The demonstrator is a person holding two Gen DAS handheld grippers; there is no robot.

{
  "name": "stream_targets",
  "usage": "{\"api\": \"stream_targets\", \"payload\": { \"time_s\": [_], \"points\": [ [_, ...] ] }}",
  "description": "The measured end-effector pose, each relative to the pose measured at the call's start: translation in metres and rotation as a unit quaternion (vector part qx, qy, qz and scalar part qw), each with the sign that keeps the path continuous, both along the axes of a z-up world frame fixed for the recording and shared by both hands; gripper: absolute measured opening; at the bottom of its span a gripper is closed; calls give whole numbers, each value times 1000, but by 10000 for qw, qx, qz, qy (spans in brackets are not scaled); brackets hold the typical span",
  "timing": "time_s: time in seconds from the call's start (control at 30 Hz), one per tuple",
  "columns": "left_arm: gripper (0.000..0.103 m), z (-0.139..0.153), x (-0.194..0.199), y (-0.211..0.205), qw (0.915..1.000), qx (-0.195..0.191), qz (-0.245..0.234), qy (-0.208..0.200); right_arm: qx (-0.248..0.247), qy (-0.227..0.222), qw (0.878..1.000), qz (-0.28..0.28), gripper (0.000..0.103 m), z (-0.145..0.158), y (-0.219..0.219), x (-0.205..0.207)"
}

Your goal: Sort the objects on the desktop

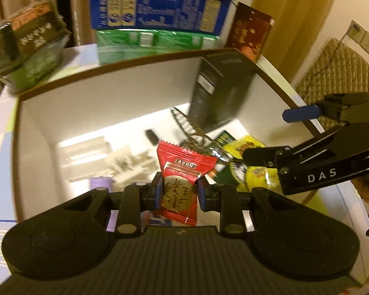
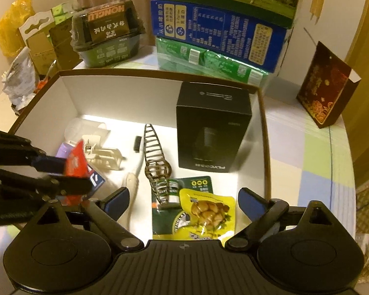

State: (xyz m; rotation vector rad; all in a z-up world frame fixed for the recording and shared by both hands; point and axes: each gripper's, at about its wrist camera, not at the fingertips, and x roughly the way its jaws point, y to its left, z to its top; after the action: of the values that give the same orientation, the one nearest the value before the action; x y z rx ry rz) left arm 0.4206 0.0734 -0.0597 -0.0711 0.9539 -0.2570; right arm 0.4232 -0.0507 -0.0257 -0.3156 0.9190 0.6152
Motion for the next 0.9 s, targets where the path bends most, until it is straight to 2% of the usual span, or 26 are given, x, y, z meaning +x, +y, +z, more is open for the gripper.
{"api": "stream_targets", "payload": {
  "time_s": [0.1,0.23,0.3,0.4,0.47,0.53,0.67,0.73,0.9],
  "points": [
    [25,-2,1,-7,10000,-19,-74,65,1,10,10000,-5,94,2,-4,-3],
    [47,-5,2,-9,9999,58,-23,131,2,51,10000,-37,95,3,-9,-8],
    [50,-4,1,-7,9998,95,15,152,30,73,10000,-37,96,3,-12,-11],
    [64,-2,-2,-4,9997,158,124,159,87,99,9999,-23,97,4,-14,-17],
    [66,0,-5,-2,9996,190,153,123,138,118,9998,-8,98,4,-16,-22],
    [75,0,-7,1,9995,200,211,133,180,126,9998,-15,99,5,-17,-26],
    [79,4,-15,4,9992,247,301,97,271,58,9996,-53,101,9,-20,-36],
    [89,7,-19,5,9990,270,340,48,320,20,9994,-87,101,11,-22,-41],
    [91,18,-30,11,9982,330,474,-131,438,-77,9988,-186,101,17,-25,-55]
  ]
}}
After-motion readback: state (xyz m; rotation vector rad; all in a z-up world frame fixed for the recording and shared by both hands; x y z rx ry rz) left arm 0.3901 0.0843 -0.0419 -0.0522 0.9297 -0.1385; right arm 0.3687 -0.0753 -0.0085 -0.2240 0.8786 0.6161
